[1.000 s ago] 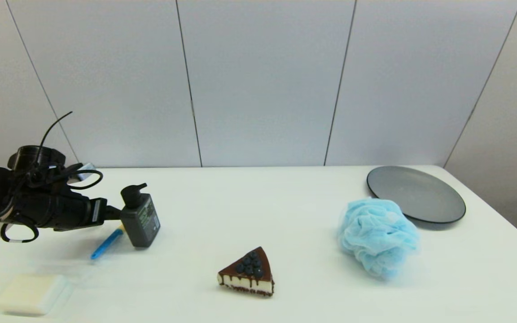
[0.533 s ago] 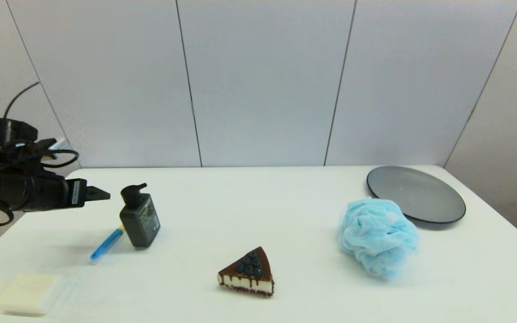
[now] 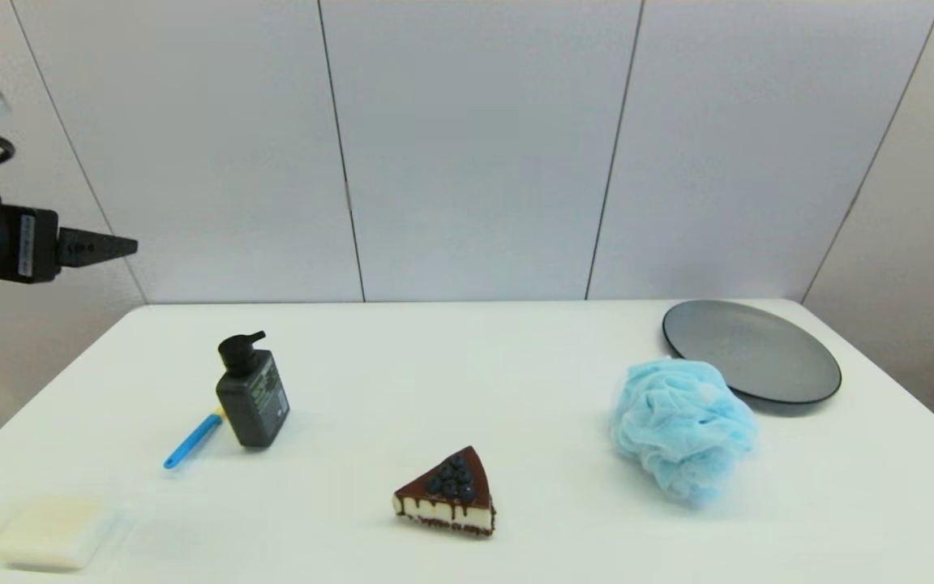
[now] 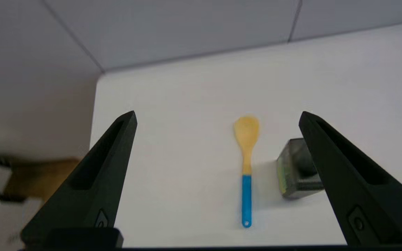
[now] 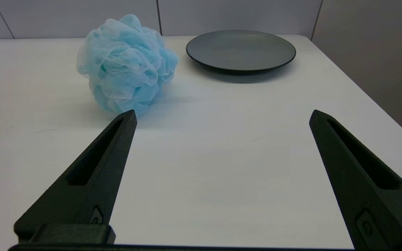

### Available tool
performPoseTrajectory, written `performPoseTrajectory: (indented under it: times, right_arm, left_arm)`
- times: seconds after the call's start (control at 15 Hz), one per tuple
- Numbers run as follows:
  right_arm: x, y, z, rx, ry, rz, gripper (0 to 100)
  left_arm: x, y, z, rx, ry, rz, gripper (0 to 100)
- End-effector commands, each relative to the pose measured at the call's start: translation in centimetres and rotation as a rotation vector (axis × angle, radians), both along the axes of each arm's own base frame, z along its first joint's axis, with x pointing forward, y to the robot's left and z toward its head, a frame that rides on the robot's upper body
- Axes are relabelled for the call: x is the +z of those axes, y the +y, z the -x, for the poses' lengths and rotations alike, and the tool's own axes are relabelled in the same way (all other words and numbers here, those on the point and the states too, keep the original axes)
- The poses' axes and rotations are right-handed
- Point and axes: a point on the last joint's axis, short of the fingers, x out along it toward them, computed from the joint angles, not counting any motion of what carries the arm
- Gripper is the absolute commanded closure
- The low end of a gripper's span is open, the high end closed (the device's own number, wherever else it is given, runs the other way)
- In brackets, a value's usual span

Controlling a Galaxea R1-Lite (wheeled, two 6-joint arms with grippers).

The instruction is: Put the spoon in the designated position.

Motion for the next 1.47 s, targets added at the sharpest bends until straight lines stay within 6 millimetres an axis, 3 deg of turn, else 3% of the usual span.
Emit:
performPoseTrajectory:
  times: [0.07,0.47,0.93,1.47]
  right_arm:
    - [0.0,0.0,0.0,0.0,0.001,0.002,0]
    - [0.0,0.0,0.0,0.0,0.001,0.002,0]
    - [0.0,0.0,0.0,0.0,0.001,-0.001,0]
    - [0.0,0.0,0.0,0.0,0.001,-0.001,0]
  left_arm:
    - [2.2,-2.9,6.9,-0.146,-0.225,-0.027,0]
    - [-3.1,-2.7,14.2,-0.146,-0.346,-0.034,0]
    - [-12.5,-2.4,20.6,-0.109,-0.335,-0.046,0]
    - [-20.6,-2.2,23.4,-0.038,-0.364,-0.053,0]
